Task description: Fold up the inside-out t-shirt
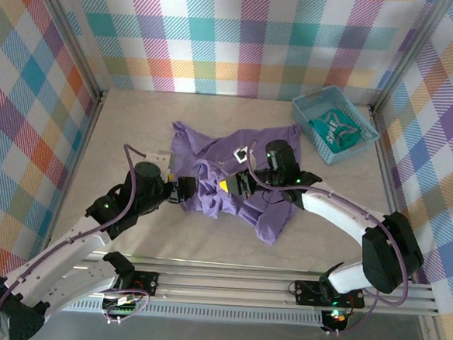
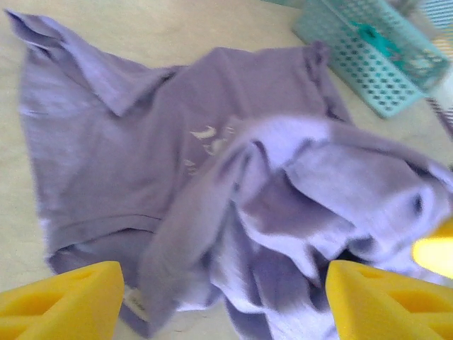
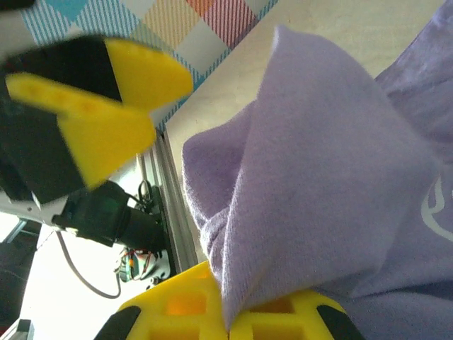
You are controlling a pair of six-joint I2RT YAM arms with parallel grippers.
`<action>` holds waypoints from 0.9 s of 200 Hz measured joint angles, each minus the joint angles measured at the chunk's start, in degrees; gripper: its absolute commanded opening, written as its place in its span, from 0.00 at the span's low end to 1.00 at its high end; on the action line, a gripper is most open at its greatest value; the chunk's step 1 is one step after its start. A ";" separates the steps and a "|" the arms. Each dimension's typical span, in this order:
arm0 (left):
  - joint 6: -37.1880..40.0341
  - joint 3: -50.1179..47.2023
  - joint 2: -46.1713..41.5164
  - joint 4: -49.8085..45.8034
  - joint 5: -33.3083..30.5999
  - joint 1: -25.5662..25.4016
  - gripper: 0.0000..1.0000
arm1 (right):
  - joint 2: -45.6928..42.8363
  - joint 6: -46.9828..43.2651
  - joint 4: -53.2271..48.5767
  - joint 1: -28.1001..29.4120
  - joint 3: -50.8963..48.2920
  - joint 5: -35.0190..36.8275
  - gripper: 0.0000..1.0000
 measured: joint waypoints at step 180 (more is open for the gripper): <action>-1.14 0.61 17.03 17.00 19.80 0.00 0.59 | 0.98 -1.62 -9.09 -5.40 4.46 -7.93 0.00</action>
